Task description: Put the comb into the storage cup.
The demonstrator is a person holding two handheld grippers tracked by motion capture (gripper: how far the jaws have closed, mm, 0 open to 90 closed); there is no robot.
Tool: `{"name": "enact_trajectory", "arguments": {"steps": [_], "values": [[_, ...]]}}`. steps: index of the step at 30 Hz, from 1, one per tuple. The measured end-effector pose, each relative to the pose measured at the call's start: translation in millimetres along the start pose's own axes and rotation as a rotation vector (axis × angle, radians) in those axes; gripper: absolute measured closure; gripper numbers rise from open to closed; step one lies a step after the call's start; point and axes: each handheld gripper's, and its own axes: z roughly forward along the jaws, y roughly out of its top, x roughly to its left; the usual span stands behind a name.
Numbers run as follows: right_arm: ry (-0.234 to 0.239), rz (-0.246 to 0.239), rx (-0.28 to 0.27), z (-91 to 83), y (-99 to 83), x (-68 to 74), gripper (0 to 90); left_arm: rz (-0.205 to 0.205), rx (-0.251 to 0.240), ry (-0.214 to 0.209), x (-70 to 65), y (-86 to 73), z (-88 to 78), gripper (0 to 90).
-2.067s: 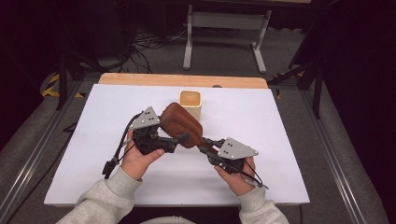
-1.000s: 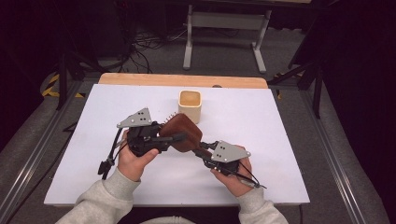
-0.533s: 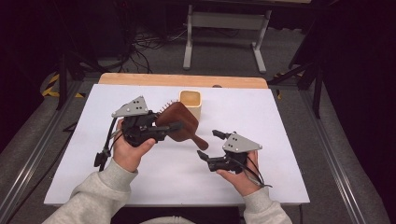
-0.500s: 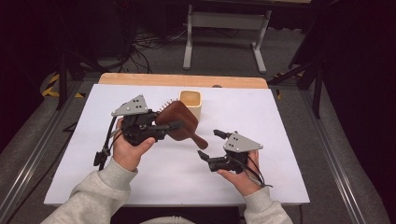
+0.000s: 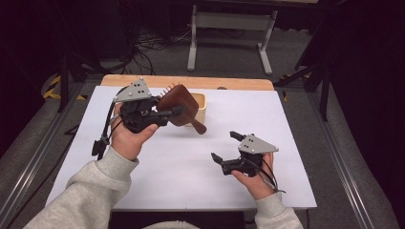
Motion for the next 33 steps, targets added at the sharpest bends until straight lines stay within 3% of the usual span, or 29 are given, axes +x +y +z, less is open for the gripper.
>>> {"name": "enact_trajectory", "arguments": {"steps": [7,16,33], "values": [[-0.013,0.006,0.0,-3.7,-1.3,-2.4,4.2,0.018,0.0,0.032,5.1,10.2,5.0,55.6],[-0.045,0.032,-0.008,-8.2,-3.7,-8.9,4.3,0.009,-0.014,0.078,15.5,17.3,14.8,55.6],[-0.042,0.03,-0.015,-8.7,-2.9,-9.1,4.4,-0.007,-0.056,0.175,31.0,19.4,30.5,55.2]]}}
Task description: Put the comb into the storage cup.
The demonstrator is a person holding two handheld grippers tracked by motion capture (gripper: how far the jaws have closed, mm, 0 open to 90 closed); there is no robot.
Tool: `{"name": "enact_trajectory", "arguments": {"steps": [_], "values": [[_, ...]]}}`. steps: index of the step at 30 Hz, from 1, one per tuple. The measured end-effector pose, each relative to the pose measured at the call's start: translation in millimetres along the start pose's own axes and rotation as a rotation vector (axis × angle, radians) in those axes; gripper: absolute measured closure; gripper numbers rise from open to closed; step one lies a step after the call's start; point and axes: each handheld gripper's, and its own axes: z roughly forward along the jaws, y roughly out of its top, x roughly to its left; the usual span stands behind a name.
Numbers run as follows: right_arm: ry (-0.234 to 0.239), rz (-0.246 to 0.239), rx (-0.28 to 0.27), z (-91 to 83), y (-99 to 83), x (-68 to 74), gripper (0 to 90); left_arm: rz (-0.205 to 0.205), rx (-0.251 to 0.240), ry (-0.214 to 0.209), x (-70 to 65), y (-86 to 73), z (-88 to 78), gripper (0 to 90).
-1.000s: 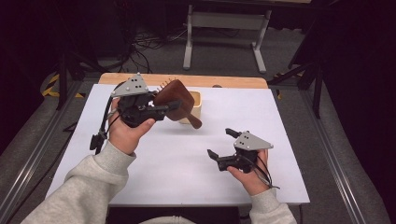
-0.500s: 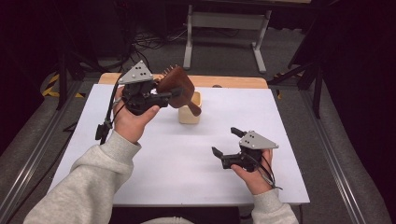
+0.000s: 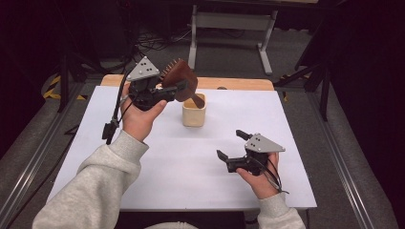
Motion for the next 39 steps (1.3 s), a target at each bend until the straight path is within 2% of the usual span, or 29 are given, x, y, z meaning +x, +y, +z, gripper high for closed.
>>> {"name": "enact_trajectory", "arguments": {"steps": [3,7,12,15,20,29,32,39], "values": [[-0.001,-0.002,0.003,0.0,0.0,0.1,4.4,-0.012,-0.011,0.026,2.8,-1.0,2.8,55.2],[0.004,-0.002,-0.001,0.0,0.2,0.6,4.4,-0.001,-0.022,0.062,5.6,-2.5,7.4,55.1],[0.003,-0.002,0.001,-0.2,0.2,0.2,4.4,-0.006,-0.026,0.075,7.1,-3.7,11.9,55.0],[0.007,-0.001,-0.005,-0.3,0.1,-0.2,4.4,0.0,-0.033,0.098,7.7,-4.9,15.6,55.0],[0.008,0.003,-0.003,0.3,-0.2,0.0,4.4,-0.019,-0.036,0.12,11.5,-6.7,20.7,54.5],[0.009,0.006,-0.001,0.3,-1.0,-0.8,4.2,-0.044,-0.031,0.124,14.5,-13.0,30.2,54.2],[0.01,0.006,-0.001,0.6,-1.0,-0.8,4.2,-0.028,-0.023,0.138,15.5,-14.9,31.8,54.1],[0.009,0.002,-0.002,1.3,-1.6,-1.1,4.1,-0.051,-0.011,0.124,18.6,-20.8,37.2,53.7]]}}
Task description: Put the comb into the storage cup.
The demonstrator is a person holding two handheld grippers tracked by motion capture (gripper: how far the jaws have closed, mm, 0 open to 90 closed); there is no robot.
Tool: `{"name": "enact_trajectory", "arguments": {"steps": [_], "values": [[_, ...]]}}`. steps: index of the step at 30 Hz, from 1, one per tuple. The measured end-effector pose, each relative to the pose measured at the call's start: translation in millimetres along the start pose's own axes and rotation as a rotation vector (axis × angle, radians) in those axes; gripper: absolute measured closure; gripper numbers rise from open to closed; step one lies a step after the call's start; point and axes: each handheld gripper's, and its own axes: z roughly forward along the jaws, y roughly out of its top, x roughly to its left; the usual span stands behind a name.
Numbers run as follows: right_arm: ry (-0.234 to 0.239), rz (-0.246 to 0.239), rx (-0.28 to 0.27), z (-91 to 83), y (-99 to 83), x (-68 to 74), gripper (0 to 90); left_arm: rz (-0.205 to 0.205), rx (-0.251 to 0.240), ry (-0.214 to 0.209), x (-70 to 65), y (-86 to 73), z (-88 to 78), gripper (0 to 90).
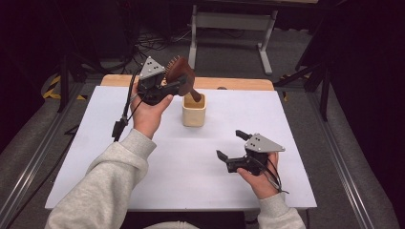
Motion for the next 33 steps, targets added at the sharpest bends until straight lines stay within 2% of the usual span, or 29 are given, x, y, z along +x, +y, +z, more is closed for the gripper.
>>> {"name": "enact_trajectory", "arguments": {"steps": [9,14,18,33], "values": [[0.003,0.007,0.0,-0.9,-0.1,-0.9,4.1,-0.012,0.029,0.002,3.9,-7.8,8.9,53.6],[0.006,0.007,0.0,-0.8,-0.1,-0.7,4.1,-0.018,0.036,-0.024,5.2,-10.8,12.4,53.4],[0.005,0.007,-0.001,-0.5,-0.8,-1.7,4.1,-0.009,0.043,-0.027,5.0,-13.5,16.0,53.3],[0.009,0.01,0.001,-0.2,-1.1,-1.7,4.0,-0.02,0.106,-0.052,7.9,-26.3,28.0,52.6]]}}
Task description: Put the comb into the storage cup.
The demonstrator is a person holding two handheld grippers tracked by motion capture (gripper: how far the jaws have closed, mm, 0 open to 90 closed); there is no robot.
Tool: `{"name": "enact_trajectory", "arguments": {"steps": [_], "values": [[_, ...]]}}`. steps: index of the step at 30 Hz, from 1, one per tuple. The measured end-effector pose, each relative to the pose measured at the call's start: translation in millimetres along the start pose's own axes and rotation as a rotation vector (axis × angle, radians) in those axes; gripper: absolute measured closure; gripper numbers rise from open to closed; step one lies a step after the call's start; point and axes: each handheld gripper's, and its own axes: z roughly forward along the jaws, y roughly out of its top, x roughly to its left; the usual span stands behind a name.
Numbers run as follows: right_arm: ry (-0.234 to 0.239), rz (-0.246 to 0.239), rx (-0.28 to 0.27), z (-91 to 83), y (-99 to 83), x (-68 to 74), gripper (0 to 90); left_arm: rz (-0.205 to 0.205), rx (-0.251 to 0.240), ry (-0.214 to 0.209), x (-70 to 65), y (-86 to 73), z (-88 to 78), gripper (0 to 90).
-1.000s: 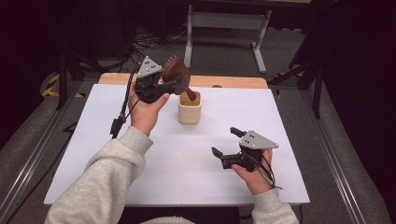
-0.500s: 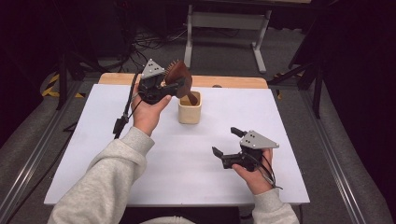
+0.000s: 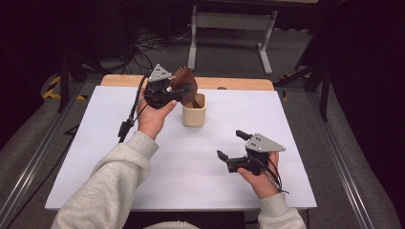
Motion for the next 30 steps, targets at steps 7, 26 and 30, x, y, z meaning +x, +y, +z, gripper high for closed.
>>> {"name": "enact_trajectory", "arguments": {"steps": [7,26,30], "values": [[0.003,0.0,-0.001,0.2,-0.1,-0.3,4.0,0.003,0.027,-0.008,0.4,-3.2,4.2,52.2],[0.016,-0.007,0.012,2.4,-0.6,1.2,4.0,0.023,0.09,-0.018,3.6,-9.1,10.9,50.8],[0.019,-0.005,0.01,2.3,-0.5,1.3,4.0,0.02,0.089,-0.016,3.8,-9.1,10.8,49.4]]}}
